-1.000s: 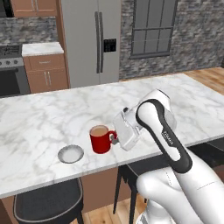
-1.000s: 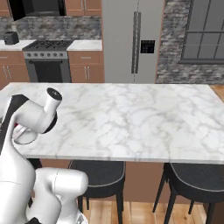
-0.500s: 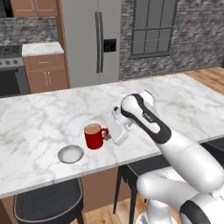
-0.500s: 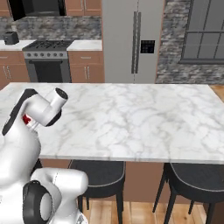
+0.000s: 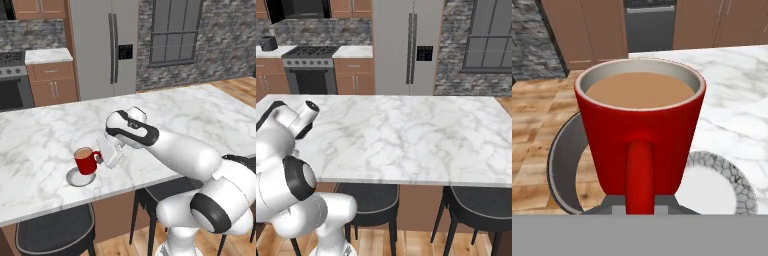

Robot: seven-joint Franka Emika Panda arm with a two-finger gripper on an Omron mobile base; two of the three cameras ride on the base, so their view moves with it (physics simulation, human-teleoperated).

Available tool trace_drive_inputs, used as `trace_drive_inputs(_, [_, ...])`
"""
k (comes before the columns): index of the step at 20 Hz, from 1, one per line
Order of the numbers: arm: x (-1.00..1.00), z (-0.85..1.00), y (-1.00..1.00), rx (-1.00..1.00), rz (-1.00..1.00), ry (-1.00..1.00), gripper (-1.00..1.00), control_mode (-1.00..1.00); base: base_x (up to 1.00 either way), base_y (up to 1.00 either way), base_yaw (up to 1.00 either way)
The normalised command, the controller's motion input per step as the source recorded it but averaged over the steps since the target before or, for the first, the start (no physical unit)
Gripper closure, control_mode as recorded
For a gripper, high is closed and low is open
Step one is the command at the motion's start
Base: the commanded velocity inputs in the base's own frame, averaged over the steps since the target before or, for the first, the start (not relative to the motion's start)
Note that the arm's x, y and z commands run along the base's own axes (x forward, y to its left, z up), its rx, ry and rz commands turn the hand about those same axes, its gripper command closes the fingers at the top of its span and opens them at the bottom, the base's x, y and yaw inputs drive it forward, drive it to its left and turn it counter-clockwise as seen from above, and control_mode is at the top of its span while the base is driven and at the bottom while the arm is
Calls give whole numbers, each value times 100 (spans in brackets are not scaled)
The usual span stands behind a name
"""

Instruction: Pick the cup of tea, navigate to the dining table, and place it on the saucer.

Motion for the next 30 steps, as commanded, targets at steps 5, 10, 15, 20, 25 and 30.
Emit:
trace_drive_inputs(5, [22, -38, 6, -5, 1, 0, 100, -100, 0, 0, 0])
trace_drive_inputs(10, [29, -31, 0, -5, 0, 0, 100, -100, 0, 0, 0])
trace_drive_inputs(15, [12, -20, 1, -2, 1, 0, 100, -100, 0, 0, 0])
trace_drive_inputs(20, [10, -22, 9, 0, 1, 0, 100, -100, 0, 0, 0])
trace_drive_inputs(25, [23, -20, 14, 0, 1, 0, 100, -100, 0, 0, 0])
trace_drive_inputs(30, [28, -19, 5, 0, 0, 0, 100, -100, 0, 0, 0])
